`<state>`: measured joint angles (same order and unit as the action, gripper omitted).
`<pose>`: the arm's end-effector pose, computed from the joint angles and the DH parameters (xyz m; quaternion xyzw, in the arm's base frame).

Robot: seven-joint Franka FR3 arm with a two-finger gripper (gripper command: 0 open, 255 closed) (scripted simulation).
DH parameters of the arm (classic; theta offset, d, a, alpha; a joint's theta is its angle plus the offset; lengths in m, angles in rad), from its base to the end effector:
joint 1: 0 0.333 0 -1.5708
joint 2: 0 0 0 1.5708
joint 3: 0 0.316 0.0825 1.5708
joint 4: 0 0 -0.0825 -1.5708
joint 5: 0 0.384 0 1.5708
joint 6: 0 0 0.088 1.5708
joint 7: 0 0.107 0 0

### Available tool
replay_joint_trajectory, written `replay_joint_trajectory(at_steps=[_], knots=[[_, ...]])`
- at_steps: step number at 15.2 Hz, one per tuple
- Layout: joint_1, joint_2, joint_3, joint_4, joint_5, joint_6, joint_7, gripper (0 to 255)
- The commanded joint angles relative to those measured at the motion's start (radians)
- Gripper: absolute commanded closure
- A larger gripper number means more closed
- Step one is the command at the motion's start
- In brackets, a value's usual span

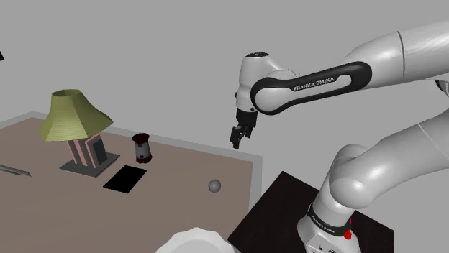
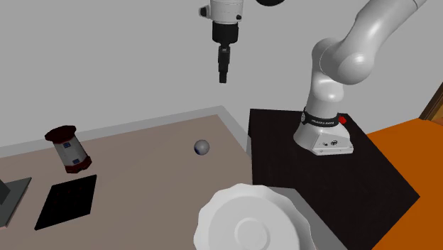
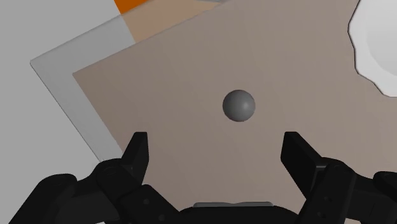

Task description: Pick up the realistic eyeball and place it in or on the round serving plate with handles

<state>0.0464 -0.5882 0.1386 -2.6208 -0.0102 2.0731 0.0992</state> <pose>0.3605 0.0666 0.4392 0.9983 0.0344 0.0234 0.0402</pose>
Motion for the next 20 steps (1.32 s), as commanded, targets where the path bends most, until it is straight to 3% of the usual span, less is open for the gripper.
replay_joint_trajectory(at_steps=[1, 10, 13, 17, 20], knots=[[0.003, 0.05, 0.016, -0.034, 0.003, 0.089, 0.02, 0], [-0.018, 0.381, 0.091, -0.066, -0.052, 0.46, 0.137, 0], [-0.036, 0.516, 0.113, -0.045, -0.122, 0.572, 0.21, 0], [-0.04, 0.704, 0.108, 0.012, -0.285, 0.695, 0.356, 0], [-0.027, 0.753, 0.084, 0.024, -0.335, 0.728, 0.396, 0]])
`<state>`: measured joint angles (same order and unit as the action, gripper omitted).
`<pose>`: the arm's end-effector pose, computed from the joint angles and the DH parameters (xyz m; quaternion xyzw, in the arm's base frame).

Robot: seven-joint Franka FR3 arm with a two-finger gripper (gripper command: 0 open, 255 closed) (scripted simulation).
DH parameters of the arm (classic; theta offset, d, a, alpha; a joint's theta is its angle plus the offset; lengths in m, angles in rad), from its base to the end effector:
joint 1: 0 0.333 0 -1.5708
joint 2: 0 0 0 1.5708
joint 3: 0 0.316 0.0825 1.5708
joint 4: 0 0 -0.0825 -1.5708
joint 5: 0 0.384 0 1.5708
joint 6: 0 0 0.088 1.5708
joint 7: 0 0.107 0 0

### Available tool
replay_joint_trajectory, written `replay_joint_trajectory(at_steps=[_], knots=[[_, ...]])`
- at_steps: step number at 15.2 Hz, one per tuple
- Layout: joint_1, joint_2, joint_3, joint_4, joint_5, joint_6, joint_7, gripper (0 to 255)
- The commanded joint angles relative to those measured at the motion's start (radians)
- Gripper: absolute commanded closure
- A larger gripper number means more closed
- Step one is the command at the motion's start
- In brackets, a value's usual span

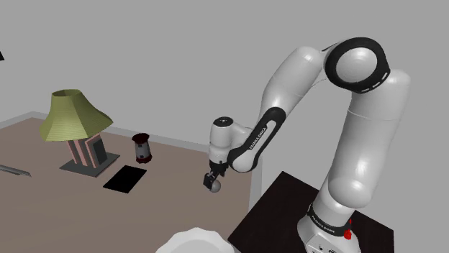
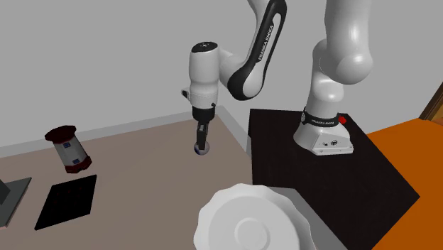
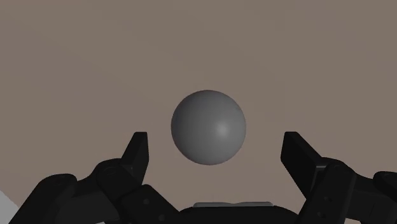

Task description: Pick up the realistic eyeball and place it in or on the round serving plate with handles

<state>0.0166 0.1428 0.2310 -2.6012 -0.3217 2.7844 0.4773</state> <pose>0.4243 0.1251 0.2099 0.9982 0.0331 0.0379 0.0319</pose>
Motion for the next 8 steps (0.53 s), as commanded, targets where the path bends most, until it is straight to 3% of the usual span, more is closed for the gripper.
replay_joint_trajectory(at_steps=[1, 5, 8], knots=[[0.008, 0.039, -0.018, 0.008, -0.042, 0.029, 0.031, 0], [0.036, 0.117, -0.066, 0.029, -0.125, 0.083, 0.094, 0], [0.037, 0.117, -0.068, 0.029, -0.124, 0.083, 0.094, 0]])
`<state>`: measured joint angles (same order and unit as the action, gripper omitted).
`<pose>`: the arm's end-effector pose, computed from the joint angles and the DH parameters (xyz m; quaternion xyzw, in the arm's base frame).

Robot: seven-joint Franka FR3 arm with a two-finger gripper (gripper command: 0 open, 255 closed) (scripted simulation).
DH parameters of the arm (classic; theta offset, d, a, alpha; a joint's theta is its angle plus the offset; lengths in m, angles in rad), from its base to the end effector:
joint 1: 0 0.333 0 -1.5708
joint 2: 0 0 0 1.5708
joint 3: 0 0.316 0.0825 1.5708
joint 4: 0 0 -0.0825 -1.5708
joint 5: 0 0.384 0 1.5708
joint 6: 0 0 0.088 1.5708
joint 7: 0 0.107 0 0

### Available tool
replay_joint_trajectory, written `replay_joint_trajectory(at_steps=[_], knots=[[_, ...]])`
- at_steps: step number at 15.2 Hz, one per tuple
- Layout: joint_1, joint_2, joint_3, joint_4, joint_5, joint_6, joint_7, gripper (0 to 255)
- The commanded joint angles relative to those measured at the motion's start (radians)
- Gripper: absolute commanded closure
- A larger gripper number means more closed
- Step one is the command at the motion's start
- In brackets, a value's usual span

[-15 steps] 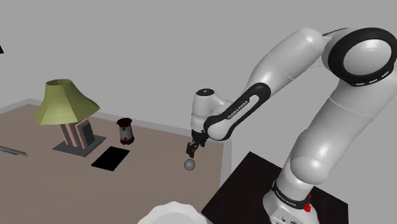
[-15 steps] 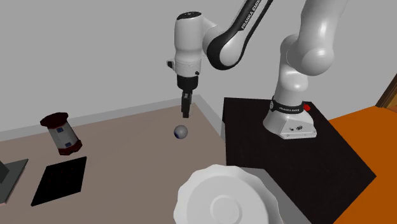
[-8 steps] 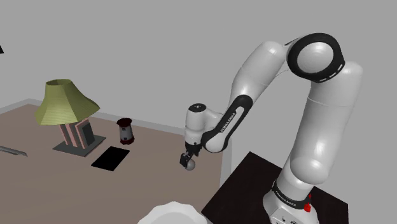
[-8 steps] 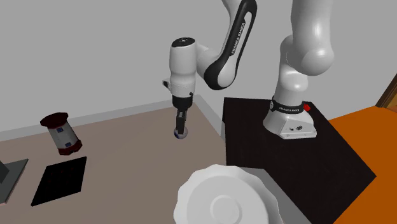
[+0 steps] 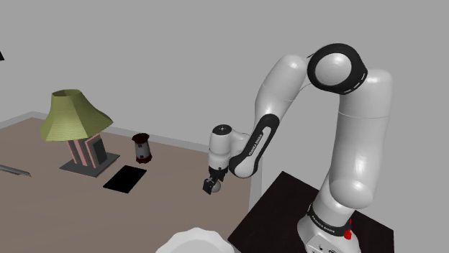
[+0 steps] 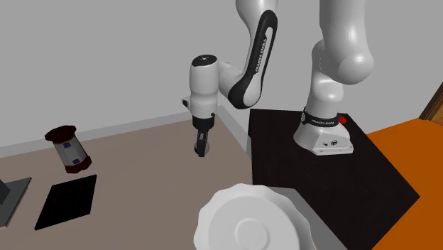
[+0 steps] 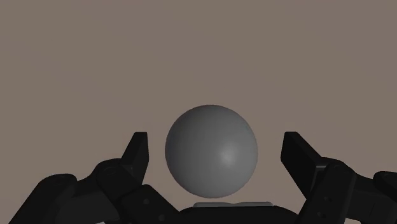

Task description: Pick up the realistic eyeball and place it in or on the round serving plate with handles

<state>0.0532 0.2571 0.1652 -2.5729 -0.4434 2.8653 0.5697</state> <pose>0.4271 0.1236 0.1746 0.9982 0.0334 0.0381 0.0315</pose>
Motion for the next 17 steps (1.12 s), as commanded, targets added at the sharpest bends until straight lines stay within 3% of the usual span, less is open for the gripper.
replay_joint_trajectory(at_steps=[1, 5, 6, 15, 17], knots=[[0.001, 0.002, -0.002, 0.001, -0.002, 0.002, 0.001, 0], [0.001, 0.002, -0.002, 0.001, -0.002, 0.002, 0.001, 0], [0.001, 0.002, -0.002, 0.001, -0.002, 0.002, 0.001, 255], [0.001, 0.002, -0.002, 0.001, -0.002, 0.002, 0.001, 255], [-0.017, -0.031, 0.022, -0.007, 0.033, -0.022, -0.028, 255]])
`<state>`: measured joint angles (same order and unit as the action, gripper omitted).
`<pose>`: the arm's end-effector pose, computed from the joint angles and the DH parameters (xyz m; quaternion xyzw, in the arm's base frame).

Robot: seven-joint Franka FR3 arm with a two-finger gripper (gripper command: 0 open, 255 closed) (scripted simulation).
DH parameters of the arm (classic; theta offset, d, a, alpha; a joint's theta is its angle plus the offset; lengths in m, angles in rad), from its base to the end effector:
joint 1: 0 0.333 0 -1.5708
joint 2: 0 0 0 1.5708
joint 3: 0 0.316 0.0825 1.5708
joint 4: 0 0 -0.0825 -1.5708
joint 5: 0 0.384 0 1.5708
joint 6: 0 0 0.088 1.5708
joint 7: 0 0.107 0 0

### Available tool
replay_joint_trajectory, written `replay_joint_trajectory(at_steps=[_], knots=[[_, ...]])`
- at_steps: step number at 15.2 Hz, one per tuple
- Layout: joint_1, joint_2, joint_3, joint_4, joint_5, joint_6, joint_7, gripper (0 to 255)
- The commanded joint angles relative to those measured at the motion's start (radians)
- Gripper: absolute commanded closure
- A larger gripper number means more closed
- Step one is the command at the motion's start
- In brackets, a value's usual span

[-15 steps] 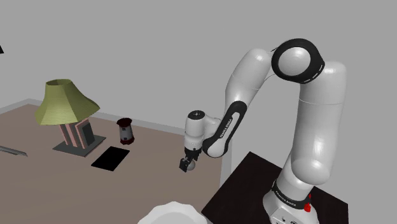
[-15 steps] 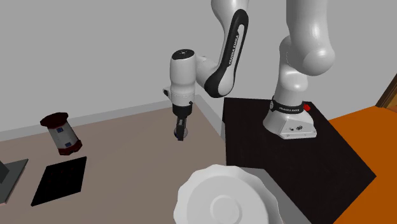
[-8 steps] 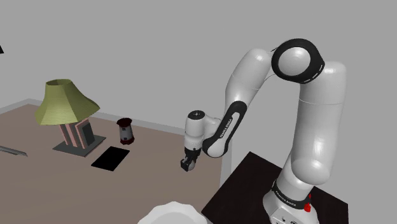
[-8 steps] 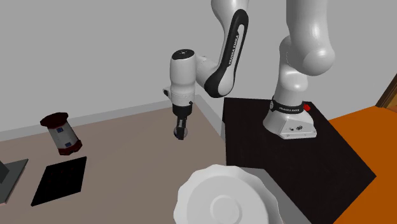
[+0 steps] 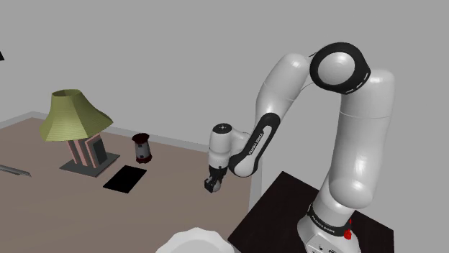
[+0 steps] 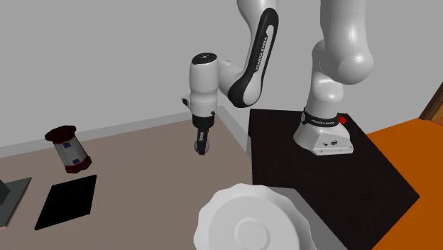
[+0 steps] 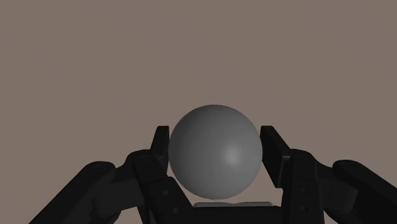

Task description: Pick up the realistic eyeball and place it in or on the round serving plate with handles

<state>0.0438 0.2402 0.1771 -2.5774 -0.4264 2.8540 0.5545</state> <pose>0.4271 0.1232 0.1800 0.9982 0.0335 0.0384 0.0314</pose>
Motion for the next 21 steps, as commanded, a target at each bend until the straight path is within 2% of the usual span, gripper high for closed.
replay_joint_trajectory(at_steps=[1, 8, 16, 21], knots=[[-0.015, -0.03, 0.022, -0.006, 0.033, -0.023, -0.027, 255], [-0.047, -0.143, 0.079, -0.022, 0.161, -0.112, -0.128, 255], [-0.047, -0.261, 0.099, -0.02, 0.275, -0.221, -0.218, 255], [0.027, -0.296, 0.176, -0.057, 0.289, -0.229, -0.078, 255]])
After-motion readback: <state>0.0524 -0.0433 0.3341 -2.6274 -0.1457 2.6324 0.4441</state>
